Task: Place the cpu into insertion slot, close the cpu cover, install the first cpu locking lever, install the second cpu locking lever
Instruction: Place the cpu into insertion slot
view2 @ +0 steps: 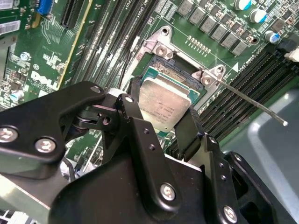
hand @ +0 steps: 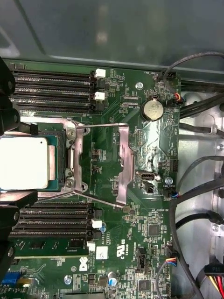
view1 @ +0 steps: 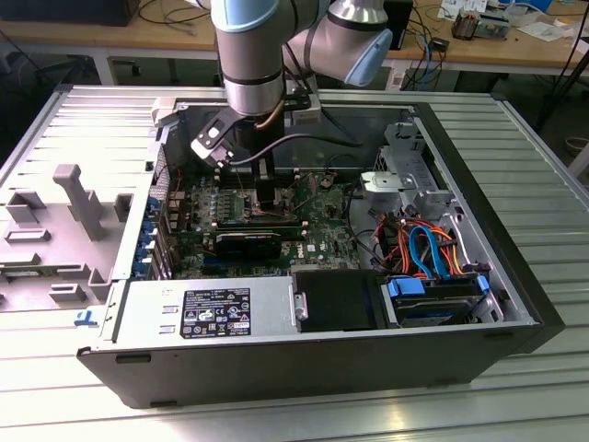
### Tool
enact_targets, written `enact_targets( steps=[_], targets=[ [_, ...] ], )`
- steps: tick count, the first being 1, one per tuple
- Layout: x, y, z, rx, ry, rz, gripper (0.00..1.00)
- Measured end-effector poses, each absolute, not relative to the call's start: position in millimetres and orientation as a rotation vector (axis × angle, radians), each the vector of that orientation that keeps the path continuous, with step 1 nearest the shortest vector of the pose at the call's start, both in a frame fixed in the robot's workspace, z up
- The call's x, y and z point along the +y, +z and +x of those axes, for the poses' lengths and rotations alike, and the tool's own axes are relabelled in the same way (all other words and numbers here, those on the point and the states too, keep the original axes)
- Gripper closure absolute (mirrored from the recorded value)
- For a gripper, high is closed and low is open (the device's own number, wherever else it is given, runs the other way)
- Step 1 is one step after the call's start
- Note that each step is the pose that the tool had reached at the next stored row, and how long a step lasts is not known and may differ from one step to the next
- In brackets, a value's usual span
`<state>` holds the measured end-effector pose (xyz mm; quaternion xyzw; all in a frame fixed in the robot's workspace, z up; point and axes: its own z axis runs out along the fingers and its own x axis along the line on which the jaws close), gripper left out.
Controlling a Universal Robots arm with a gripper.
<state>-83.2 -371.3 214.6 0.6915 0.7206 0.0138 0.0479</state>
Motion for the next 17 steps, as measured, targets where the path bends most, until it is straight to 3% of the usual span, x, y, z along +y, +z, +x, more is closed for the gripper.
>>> enact_targets(
  steps=[17],
  targets=[
    [-369, 200, -83, 2.197, 0.042, 2.109, 0.46]
  ],
)
